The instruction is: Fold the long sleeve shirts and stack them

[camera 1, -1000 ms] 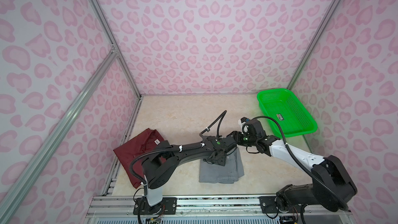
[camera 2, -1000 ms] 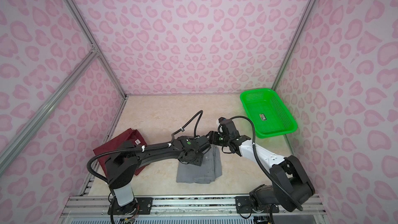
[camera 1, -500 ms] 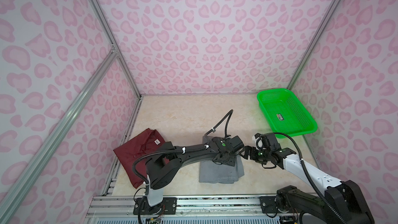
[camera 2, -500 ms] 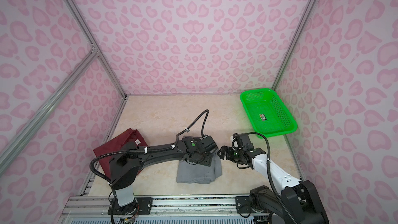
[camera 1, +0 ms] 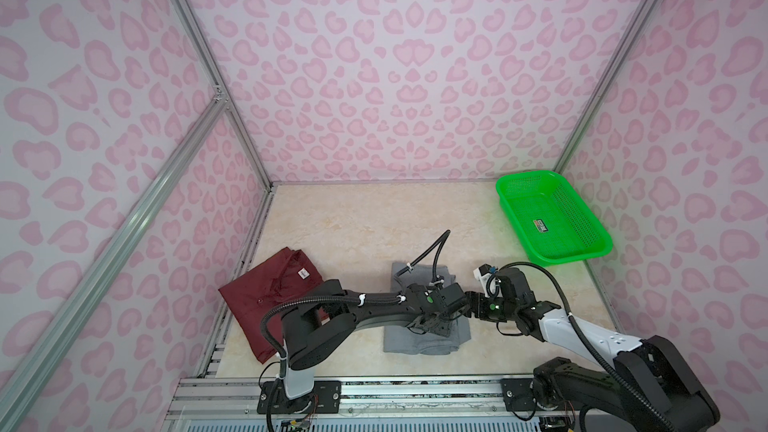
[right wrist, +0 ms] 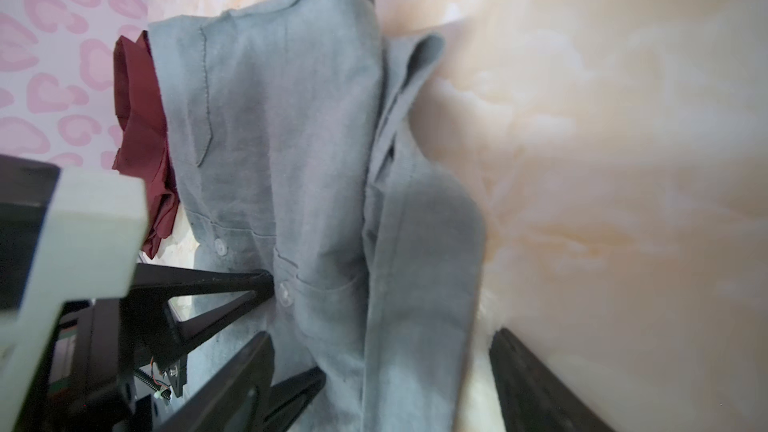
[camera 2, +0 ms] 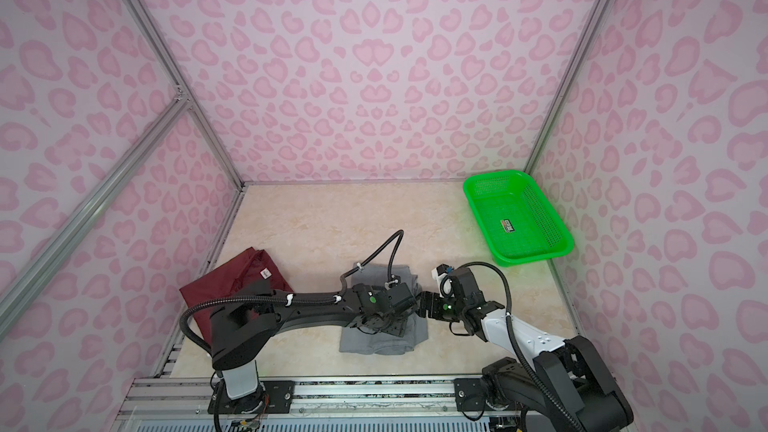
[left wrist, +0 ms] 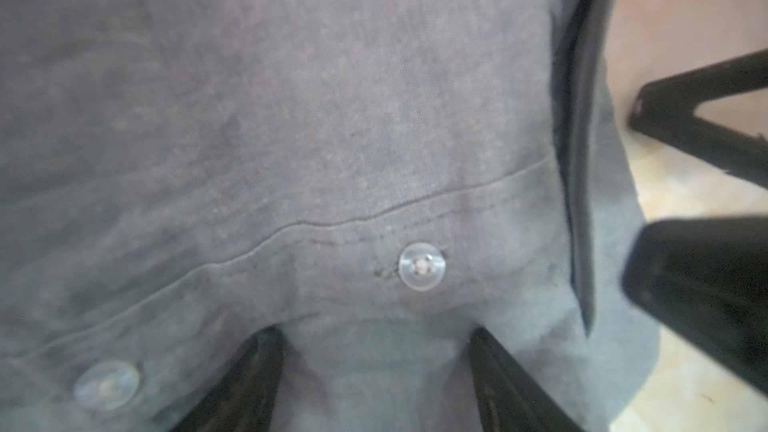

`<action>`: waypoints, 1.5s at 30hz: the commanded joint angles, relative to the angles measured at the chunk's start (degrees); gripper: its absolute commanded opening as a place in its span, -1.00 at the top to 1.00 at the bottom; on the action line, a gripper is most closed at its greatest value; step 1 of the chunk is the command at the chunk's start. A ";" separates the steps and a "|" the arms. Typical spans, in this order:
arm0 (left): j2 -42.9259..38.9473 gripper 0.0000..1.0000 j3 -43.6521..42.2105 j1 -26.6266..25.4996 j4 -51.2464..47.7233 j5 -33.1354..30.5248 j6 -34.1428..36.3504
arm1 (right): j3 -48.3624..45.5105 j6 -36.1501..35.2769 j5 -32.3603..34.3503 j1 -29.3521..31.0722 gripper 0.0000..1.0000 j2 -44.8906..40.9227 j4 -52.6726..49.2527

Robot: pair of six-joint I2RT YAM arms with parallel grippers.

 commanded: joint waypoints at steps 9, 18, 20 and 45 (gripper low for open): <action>1.63 -0.44 -1.77 -0.43 -0.29 3.88 -1.02 | -6.26 7.02 3.58 4.78 -0.34 6.50 14.15; -0.14 -0.44 -3.07 -0.53 -1.27 3.07 -1.02 | -2.92 6.51 12.83 4.03 -0.51 5.35 -2.85; -0.56 -0.43 -3.53 -0.53 -1.78 2.98 -0.81 | -2.25 6.87 14.68 4.08 -0.55 3.96 -6.38; -9.43 -0.42 -10.72 -0.87 -3.68 2.92 2.40 | -8.04 15.23 -2.89 11.99 -0.39 -4.47 -11.28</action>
